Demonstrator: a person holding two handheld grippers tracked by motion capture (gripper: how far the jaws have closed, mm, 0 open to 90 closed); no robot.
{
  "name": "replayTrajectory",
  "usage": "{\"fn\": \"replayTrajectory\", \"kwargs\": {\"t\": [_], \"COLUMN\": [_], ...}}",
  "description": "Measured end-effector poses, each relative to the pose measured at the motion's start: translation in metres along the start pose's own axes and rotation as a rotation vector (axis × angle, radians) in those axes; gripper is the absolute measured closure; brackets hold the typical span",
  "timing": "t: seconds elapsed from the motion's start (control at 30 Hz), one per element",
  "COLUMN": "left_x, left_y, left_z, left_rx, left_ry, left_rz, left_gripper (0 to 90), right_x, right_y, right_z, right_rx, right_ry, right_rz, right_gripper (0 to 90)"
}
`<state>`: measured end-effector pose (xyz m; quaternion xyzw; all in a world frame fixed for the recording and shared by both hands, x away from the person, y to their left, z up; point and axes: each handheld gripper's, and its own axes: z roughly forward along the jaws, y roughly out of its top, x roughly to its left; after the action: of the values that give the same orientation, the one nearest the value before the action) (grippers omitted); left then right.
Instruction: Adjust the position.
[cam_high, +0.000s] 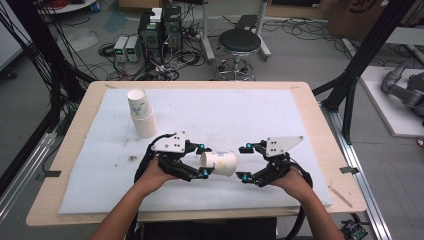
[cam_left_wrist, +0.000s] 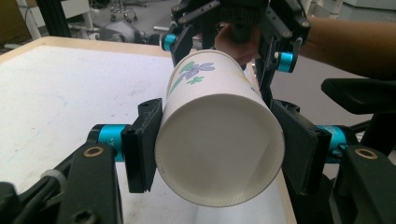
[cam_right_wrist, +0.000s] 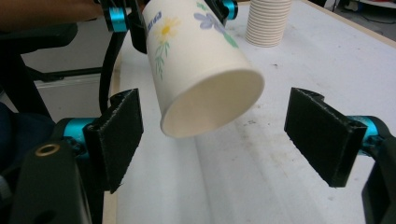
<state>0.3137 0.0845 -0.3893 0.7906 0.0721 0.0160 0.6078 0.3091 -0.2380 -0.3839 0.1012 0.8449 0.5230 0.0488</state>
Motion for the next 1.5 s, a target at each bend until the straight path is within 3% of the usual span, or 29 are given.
{"fn": "replayTrajectory", "kwargs": {"t": [0.2,0.6,1.1,1.27,1.5], "left_x": [-0.001,-0.005,-0.009,-0.009,-0.008], "left_y": [0.001,0.0,-0.001,-0.002,-0.005], "left_z": [-0.004,0.002,0.007,0.007,0.006], "left_rx": [-0.039,-0.044,-0.093,-0.118,-0.135], "left_ry": [0.001,-0.024,-0.088,-0.095,-0.094], "left_rz": [0.009,0.022,0.006,0.013,0.016], "left_gripper": [37.3,37.2,37.2,37.2,37.2], "right_x": [0.001,0.002,0.002,0.0,0.0], "right_y": [-0.007,-0.012,-0.007,-0.007,-0.007], "right_z": [0.001,0.005,0.016,0.016,0.015], "right_rx": [-0.008,-0.019,-0.062,-0.099,-0.117], "right_ry": [0.011,0.038,0.12,0.166,0.174], "right_rz": [0.01,0.014,0.015,0.014,-0.007], "right_gripper": [19.8,19.8,20.2,26.1,33.2]}}
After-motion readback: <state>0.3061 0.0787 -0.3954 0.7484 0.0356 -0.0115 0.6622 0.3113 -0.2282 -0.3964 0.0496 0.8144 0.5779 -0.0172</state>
